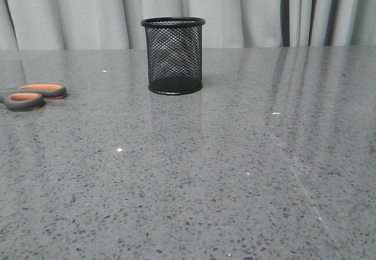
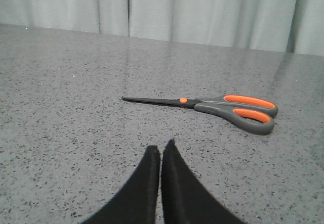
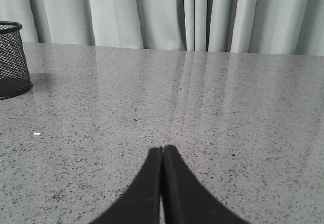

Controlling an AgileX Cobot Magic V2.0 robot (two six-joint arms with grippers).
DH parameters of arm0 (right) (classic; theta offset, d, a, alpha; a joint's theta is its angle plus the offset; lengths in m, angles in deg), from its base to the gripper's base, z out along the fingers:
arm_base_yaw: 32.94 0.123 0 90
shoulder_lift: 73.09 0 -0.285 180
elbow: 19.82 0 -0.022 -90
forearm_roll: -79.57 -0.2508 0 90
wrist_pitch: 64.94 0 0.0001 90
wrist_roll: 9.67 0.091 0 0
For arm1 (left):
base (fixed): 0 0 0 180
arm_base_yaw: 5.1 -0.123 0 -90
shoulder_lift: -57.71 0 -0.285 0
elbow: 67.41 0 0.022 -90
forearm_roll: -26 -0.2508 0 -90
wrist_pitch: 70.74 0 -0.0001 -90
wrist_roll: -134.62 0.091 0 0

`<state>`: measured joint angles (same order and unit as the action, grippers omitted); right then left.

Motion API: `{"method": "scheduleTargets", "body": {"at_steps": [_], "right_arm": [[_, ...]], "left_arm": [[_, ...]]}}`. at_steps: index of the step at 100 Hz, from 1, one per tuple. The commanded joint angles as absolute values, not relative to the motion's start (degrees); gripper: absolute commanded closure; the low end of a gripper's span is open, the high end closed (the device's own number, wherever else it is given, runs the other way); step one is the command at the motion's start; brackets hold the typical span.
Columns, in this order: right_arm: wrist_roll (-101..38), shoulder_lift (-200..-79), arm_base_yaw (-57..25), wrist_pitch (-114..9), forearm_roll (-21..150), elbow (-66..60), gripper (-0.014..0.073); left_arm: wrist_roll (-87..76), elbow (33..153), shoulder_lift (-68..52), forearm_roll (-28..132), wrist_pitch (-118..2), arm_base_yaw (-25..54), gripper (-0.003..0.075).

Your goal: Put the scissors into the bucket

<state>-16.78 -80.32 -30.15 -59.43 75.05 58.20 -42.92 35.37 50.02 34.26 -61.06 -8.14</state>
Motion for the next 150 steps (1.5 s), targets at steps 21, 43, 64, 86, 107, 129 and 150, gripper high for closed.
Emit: {"method": "scheduleTargets", "body": {"at_steps": [21, 43, 64, 86, 107, 129, 150], "right_arm": [[-17.0, -79.0, -30.5, -63.6, 75.5, 58.5, 0.0662], [-17.0, -79.0, -30.5, -63.6, 75.5, 58.5, 0.0662], [-17.0, -79.0, -30.5, -63.6, 75.5, 58.5, 0.0662], [-17.0, -79.0, -30.5, -66.6, 74.3, 58.5, 0.0662], [-17.0, -79.0, -30.5, -67.5, 69.4, 58.5, 0.0662], [-17.0, -79.0, -30.5, -68.2, 56.4, 58.5, 0.0662], [-17.0, -79.0, -30.5, -67.6, 45.0, 56.4, 0.0657]], "left_arm": [[-43.3, 33.1, 51.6, 34.6, -65.4, -7.8, 0.0740], [-43.3, 33.1, 51.6, 34.6, -65.4, -7.8, 0.0740], [-43.3, 33.1, 51.6, 34.6, -65.4, -7.8, 0.0740], [-43.3, 33.1, 51.6, 36.0, -66.0, -7.8, 0.0740], [-43.3, 33.1, 51.6, 50.2, -68.3, -7.8, 0.0740], [-43.3, 33.1, 51.6, 65.8, -68.3, -7.8, 0.0740], [-43.3, 35.5, 51.6, 74.6, -66.1, -7.8, 0.0740]]}}
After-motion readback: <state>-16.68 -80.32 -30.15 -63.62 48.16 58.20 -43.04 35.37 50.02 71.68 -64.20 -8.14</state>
